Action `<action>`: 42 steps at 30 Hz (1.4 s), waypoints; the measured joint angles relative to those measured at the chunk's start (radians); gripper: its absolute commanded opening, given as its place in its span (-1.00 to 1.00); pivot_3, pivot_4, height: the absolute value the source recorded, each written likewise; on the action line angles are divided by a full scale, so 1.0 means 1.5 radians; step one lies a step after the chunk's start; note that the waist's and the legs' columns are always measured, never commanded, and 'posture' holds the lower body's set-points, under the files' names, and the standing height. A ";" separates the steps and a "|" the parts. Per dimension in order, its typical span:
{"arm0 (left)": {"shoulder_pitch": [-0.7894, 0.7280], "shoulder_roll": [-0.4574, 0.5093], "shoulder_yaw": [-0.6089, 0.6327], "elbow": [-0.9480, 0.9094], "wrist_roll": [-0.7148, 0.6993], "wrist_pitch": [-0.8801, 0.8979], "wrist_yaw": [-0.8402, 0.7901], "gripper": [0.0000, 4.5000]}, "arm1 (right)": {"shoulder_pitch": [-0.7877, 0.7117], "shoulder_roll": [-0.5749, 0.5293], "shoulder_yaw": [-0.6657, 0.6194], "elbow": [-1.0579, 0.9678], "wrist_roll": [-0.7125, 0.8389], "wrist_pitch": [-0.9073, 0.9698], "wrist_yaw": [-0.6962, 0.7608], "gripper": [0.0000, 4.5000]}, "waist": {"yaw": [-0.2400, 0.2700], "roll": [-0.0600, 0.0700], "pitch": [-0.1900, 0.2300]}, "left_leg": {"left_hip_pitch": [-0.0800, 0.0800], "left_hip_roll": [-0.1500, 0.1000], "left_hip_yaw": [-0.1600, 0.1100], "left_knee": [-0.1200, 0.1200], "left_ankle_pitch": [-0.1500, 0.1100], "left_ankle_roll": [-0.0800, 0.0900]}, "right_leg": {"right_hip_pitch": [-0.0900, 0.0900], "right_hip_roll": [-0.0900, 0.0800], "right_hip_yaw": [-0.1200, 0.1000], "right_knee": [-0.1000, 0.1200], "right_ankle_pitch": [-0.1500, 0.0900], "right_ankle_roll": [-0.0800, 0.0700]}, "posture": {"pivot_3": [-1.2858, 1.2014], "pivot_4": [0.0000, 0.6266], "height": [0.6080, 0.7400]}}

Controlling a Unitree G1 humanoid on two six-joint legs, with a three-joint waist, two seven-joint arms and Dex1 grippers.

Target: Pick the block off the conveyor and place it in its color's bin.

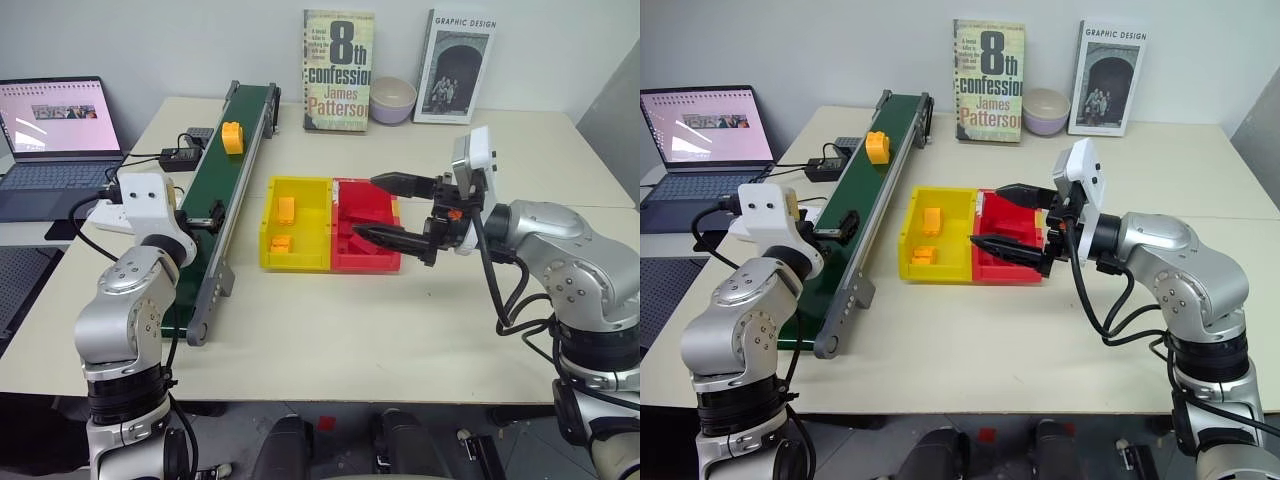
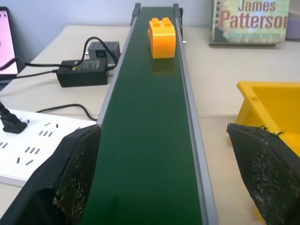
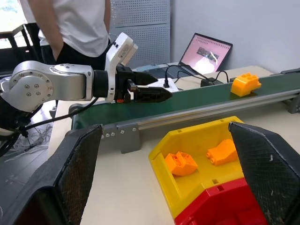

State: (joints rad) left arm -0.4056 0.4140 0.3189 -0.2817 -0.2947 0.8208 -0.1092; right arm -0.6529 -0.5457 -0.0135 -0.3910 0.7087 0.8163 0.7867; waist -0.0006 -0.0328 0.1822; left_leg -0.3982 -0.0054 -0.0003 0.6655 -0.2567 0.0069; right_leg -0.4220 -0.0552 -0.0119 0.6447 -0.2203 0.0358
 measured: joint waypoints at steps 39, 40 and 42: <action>-0.011 -0.042 0.010 0.030 -0.016 0.005 0.018 0.69 | -0.006 -0.042 0.004 -0.031 0.049 0.045 0.015 1.00 | 0.000 0.000 0.000 | 0.000 0.000 0.000 0.000 0.000 0.000 | 0.000 0.000 0.000 0.000 0.000 0.000 | 0.03 -0.52 1.00; -0.011 -0.042 0.011 0.030 -0.018 0.006 0.018 0.60 | -0.007 -0.043 0.004 -0.031 0.053 0.046 0.015 1.00 | 0.000 0.000 0.000 | 0.000 0.000 0.000 0.000 0.000 0.000 | 0.000 0.000 0.000 0.000 0.000 0.000 | 0.03 -0.52 1.00; -0.010 -0.041 0.013 0.029 -0.022 0.014 0.017 0.42 | -0.011 -0.044 0.004 -0.031 0.057 0.047 0.014 1.00 | 0.000 0.000 0.000 | 0.000 0.000 0.000 0.000 0.000 0.000 | 0.000 0.000 0.000 0.000 0.000 0.000 | 0.03 -0.52 1.00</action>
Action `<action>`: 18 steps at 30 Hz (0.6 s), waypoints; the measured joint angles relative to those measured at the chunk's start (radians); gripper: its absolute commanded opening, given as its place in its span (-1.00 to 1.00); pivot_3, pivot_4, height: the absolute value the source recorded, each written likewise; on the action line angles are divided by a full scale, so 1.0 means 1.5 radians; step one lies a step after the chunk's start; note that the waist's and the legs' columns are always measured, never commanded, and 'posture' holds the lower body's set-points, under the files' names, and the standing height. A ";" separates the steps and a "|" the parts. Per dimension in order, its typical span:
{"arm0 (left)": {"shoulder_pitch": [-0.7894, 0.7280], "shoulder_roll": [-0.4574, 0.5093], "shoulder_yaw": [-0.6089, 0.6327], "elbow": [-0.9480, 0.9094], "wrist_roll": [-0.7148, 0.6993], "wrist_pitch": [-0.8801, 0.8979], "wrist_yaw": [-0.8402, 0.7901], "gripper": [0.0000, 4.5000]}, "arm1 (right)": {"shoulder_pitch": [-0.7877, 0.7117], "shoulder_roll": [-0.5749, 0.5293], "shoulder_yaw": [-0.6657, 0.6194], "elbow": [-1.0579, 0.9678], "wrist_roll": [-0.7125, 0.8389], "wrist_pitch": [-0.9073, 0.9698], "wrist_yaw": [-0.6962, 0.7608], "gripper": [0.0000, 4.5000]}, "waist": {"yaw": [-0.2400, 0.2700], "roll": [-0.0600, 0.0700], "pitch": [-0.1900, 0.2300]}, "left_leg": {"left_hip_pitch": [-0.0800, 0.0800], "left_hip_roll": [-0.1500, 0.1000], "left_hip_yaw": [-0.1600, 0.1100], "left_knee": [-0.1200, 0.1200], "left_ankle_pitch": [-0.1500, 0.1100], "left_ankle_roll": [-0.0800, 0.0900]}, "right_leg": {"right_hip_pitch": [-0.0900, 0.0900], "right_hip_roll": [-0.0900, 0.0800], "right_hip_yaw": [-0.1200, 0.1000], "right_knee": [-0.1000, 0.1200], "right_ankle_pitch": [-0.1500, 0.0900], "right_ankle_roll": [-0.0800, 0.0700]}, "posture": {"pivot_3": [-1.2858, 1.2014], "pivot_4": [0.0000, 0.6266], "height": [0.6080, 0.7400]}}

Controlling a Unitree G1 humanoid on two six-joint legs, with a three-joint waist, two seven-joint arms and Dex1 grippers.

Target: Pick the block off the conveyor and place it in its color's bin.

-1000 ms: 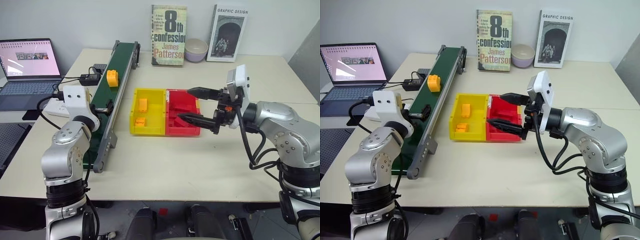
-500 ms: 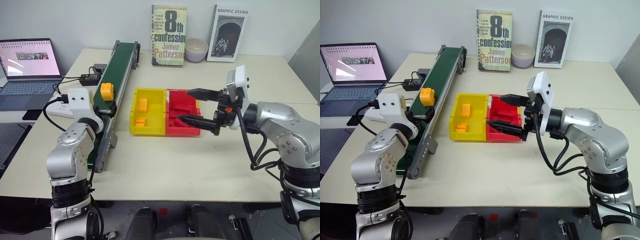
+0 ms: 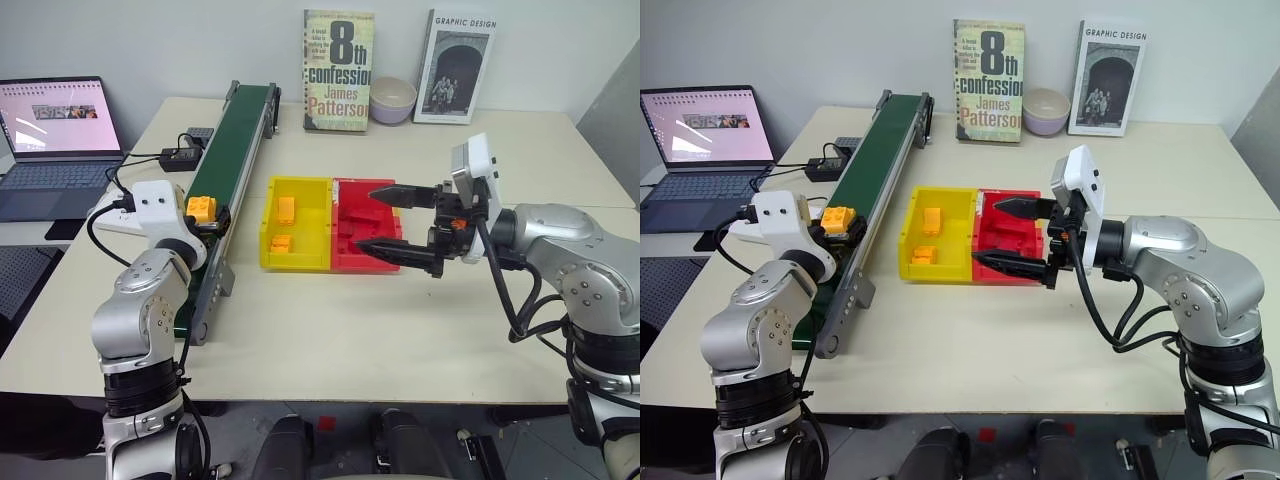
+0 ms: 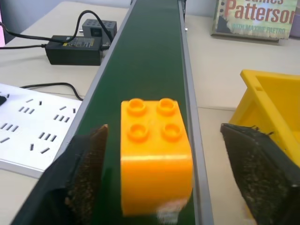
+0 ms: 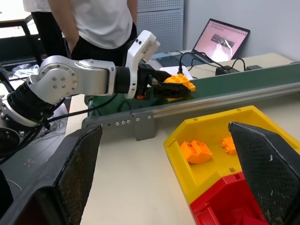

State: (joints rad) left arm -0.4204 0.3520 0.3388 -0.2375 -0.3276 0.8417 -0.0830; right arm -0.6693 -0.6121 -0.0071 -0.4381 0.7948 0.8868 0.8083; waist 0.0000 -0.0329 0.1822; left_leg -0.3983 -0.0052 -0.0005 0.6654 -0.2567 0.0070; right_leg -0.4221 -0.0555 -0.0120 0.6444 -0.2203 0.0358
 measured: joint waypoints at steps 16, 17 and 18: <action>0.045 -0.027 0.037 -0.075 -0.003 0.062 0.057 -0.31 | -0.005 -0.006 0.000 0.000 0.004 -0.002 -0.003 1.00 | 0.000 0.000 0.000 | 0.000 0.000 0.000 0.000 0.000 0.000 | 0.000 0.000 0.000 0.000 0.000 0.000 | 0.03 -0.52 1.00; 0.039 -0.025 0.040 -0.074 -0.003 0.062 0.059 -0.31 | -0.005 -0.006 0.000 0.000 0.004 -0.003 -0.004 1.00 | 0.000 0.000 0.000 | 0.000 0.000 0.000 0.000 0.000 0.000 | 0.000 0.000 0.000 0.000 0.000 0.000 | 0.03 -0.52 1.00; 0.029 -0.019 0.040 -0.071 -0.004 0.062 0.056 -0.31 | -0.005 -0.011 0.000 -0.001 -0.001 -0.005 -0.004 1.00 | 0.000 0.000 0.000 | 0.000 0.000 0.000 0.000 0.000 0.000 | 0.000 0.000 0.000 0.000 0.000 0.000 | 0.03 -0.52 1.00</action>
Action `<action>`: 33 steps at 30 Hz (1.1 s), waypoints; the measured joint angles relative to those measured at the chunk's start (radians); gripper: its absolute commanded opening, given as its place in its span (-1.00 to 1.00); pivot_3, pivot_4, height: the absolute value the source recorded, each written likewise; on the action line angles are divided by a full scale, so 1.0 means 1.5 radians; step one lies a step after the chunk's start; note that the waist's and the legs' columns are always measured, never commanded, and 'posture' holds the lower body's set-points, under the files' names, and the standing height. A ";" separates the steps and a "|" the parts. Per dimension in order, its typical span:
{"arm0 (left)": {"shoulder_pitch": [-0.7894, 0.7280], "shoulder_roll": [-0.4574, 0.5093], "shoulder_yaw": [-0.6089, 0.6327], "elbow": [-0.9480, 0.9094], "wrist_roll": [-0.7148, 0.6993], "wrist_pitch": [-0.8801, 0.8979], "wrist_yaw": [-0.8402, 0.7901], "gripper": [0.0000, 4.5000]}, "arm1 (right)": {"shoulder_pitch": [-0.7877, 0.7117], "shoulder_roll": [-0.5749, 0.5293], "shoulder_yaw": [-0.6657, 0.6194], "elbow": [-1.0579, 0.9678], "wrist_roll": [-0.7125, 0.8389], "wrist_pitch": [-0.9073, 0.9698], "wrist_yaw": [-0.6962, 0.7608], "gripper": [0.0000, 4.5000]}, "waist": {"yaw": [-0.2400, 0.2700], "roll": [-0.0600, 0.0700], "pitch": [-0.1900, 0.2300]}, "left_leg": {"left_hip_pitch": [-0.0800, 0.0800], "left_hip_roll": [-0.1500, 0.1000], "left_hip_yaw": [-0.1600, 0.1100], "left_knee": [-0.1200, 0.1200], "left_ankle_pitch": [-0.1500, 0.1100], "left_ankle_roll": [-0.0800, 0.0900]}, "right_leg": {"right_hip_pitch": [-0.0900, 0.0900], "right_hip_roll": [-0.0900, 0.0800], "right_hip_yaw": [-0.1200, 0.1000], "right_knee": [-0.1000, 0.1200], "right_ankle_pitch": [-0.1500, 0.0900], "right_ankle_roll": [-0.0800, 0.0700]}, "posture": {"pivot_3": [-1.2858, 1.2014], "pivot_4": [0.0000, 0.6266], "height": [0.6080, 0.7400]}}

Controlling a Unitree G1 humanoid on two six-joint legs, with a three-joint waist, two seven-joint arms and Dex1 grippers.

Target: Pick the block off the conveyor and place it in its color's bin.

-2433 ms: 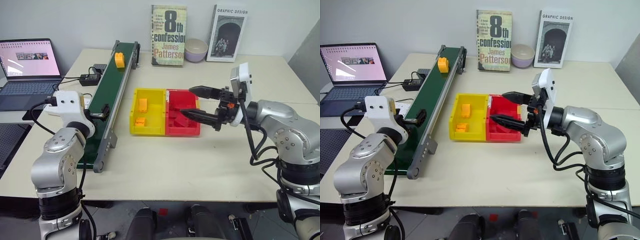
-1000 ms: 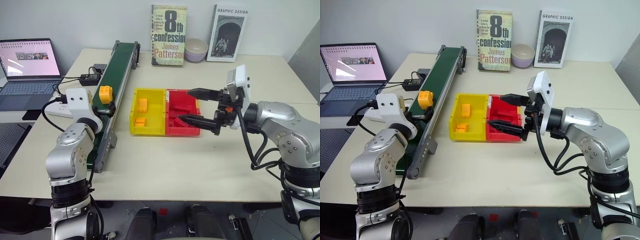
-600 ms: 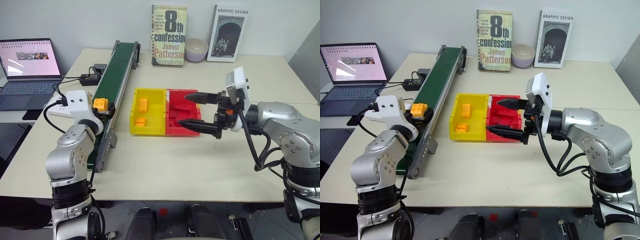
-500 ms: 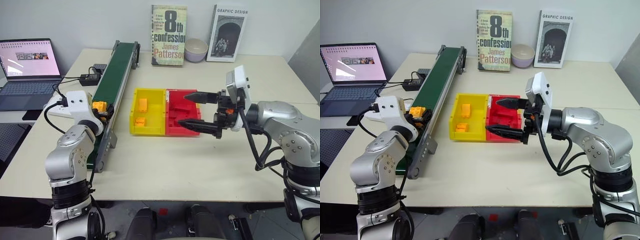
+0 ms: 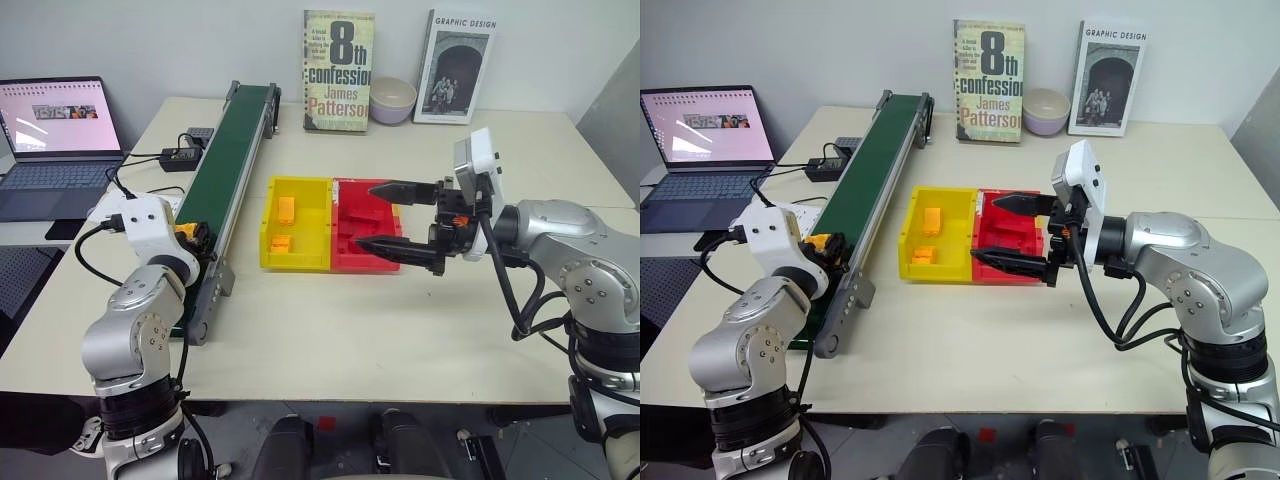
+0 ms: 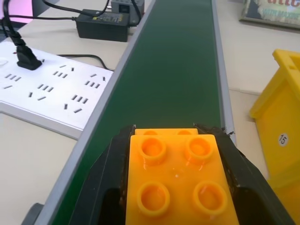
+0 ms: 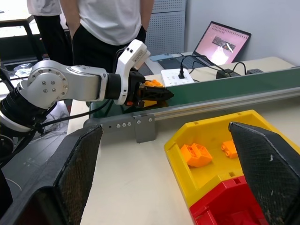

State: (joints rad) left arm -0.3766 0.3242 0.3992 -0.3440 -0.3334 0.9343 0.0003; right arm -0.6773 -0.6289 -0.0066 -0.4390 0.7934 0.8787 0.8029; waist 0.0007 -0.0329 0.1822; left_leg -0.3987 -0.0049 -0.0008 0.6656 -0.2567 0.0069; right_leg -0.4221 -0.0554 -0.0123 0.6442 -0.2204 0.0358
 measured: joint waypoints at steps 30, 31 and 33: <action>-0.418 0.128 -0.418 0.660 0.139 -0.382 -0.608 0.48 | 0.116 0.030 -0.055 -0.243 -0.038 0.180 -0.373 1.00 | -0.002 0.000 0.000 | -0.002 -0.001 0.002 -0.001 0.000 0.000 | -0.002 0.001 -0.001 0.000 0.000 0.000 | 0.03 -0.52 1.00; -0.421 0.126 -0.418 0.664 0.140 -0.383 -0.612 0.53 | 0.115 0.030 -0.056 -0.243 -0.038 0.180 -0.374 1.00 | -0.002 0.000 0.000 | -0.002 -0.001 0.002 -0.001 0.000 0.000 | -0.002 0.001 -0.001 0.000 0.000 0.000 | 0.03 -0.52 1.00; -0.430 0.126 -0.411 0.670 0.140 -0.384 -0.619 0.72 | 0.114 0.030 -0.060 -0.240 -0.038 0.179 -0.375 1.00 | -0.002 0.000 0.000 | -0.002 -0.001 0.002 -0.001 0.000 0.000 | -0.002 0.001 -0.001 0.000 0.000 0.000 | 0.03 -0.52 1.00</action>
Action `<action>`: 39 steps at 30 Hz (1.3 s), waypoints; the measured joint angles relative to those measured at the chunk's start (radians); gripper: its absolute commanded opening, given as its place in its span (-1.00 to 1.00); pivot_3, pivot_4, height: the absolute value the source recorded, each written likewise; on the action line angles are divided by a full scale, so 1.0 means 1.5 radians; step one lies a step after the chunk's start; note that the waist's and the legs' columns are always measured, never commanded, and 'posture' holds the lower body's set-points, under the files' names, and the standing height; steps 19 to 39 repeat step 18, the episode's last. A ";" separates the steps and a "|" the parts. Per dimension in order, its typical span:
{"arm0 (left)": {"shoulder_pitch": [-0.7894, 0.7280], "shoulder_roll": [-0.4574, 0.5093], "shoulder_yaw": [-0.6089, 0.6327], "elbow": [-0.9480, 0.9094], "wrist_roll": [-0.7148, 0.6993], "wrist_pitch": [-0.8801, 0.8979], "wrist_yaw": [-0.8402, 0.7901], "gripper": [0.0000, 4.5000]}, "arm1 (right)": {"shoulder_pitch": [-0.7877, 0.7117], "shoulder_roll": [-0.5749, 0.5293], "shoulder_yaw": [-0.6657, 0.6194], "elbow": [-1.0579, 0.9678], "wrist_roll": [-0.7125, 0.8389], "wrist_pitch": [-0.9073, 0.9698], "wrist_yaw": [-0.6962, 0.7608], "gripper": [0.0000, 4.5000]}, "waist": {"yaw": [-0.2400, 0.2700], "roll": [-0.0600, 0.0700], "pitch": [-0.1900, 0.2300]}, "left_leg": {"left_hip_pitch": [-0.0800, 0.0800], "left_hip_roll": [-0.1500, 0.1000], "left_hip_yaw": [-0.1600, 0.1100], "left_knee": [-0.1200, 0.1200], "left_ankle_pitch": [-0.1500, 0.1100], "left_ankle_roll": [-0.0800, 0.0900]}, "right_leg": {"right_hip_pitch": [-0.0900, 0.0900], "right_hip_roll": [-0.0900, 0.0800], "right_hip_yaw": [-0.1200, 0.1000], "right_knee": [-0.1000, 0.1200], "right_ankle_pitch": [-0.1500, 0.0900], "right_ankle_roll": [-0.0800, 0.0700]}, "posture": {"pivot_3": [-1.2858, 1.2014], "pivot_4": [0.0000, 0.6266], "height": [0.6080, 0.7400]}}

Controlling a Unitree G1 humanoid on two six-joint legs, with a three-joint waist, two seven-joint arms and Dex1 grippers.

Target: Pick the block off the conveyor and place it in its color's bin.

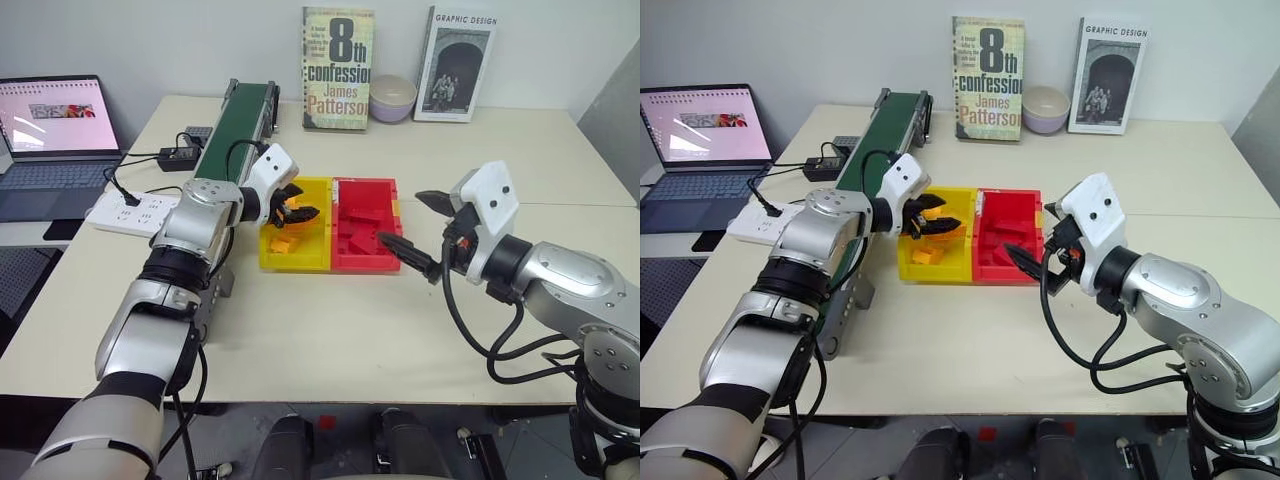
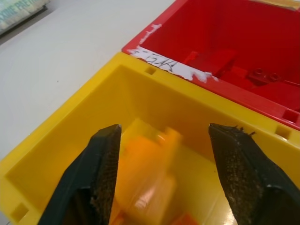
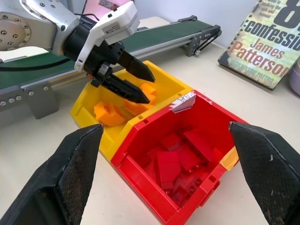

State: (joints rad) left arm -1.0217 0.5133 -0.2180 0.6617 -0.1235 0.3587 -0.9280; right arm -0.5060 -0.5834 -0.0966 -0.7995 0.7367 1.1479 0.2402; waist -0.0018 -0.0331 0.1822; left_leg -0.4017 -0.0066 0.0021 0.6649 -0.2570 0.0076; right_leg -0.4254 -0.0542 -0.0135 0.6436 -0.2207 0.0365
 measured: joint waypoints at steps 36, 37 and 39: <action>0.307 0.260 0.184 -0.443 -0.088 0.182 -0.073 1.00 | -0.077 -0.062 0.023 0.192 -0.017 -0.114 0.202 1.00 | -0.010 0.000 0.000 | 0.001 0.001 -0.001 -0.001 0.000 0.000 | 0.000 0.000 0.001 0.000 0.000 0.000 | 0.03 -0.52 1.00; 0.307 0.260 0.184 -0.443 -0.088 0.182 -0.073 1.00 | -0.077 -0.062 0.023 0.192 -0.017 -0.114 0.202 1.00 | -0.010 0.000 0.000 | 0.001 0.001 -0.001 -0.001 0.000 0.000 | 0.000 0.000 0.001 0.000 0.000 0.000 | 0.03 -0.52 1.00; 0.307 0.260 0.184 -0.443 -0.088 0.182 -0.073 1.00 | -0.077 -0.062 0.023 0.192 -0.017 -0.114 0.202 1.00 | -0.010 0.000 0.000 | 0.001 0.001 -0.001 -0.001 0.000 0.000 | 0.000 0.000 0.001 0.000 0.000 0.000 | 0.03 -0.52 1.00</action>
